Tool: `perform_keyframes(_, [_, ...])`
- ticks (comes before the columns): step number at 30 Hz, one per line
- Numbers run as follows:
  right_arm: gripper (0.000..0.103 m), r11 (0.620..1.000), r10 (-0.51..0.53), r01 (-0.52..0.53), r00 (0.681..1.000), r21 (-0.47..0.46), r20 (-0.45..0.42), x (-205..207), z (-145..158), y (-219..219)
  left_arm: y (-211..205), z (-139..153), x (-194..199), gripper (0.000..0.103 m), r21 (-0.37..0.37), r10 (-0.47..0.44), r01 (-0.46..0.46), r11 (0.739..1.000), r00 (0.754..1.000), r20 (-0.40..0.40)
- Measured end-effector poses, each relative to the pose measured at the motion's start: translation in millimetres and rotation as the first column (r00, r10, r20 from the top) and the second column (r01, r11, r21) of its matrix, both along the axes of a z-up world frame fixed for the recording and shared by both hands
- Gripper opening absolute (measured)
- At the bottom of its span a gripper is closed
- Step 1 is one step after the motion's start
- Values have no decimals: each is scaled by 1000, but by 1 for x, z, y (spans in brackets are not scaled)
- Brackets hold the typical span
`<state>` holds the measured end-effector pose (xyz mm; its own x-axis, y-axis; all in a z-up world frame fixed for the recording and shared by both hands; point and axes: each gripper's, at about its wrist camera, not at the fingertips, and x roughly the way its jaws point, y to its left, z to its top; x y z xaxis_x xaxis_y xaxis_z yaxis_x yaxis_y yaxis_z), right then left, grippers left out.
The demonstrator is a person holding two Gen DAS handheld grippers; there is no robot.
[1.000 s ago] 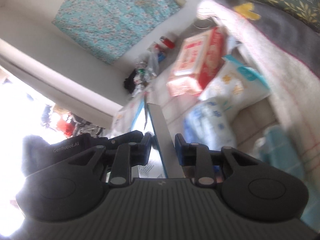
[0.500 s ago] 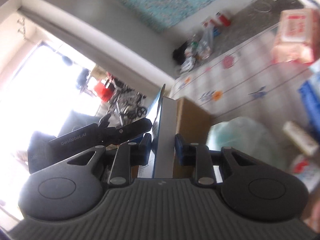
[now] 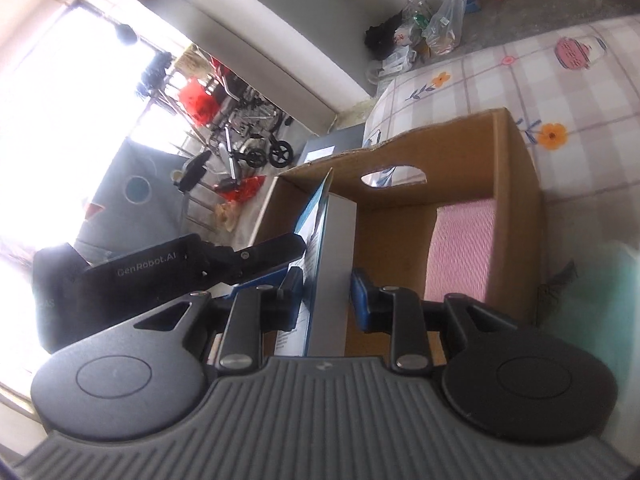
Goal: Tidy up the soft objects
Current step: 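Carry the blue bandage box into the cardboard box and release it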
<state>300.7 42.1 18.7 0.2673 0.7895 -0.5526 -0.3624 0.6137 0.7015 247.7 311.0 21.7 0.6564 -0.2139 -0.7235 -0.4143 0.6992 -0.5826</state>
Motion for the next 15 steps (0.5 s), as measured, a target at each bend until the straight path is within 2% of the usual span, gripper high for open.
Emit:
perform_keyframes(2, [37,998,1,2,999,-69,35,12,-4,15,7,-12,8,40,37,41,-39,999,998,-39])
perform_keyframes(4, [40,994,-9,15,998,-112,55,16,-7,21,11,-22,11,40,68,70,-66,995,995,-68])
perform_keyframes(7, [40,994,0,8,997,-113,72,15,-7,19,14,-35,13,41,60,49,-43,997,994,-100])
perform_keyframes(11, [41,994,2,12,993,-111,118,10,-3,1,3,-39,15,42,135,5,14,991,990,-138])
perform_keyframes(15, [41,996,-21,31,990,-78,136,7,5,-22,-5,-37,11,42,162,4,20,987,989,-147])
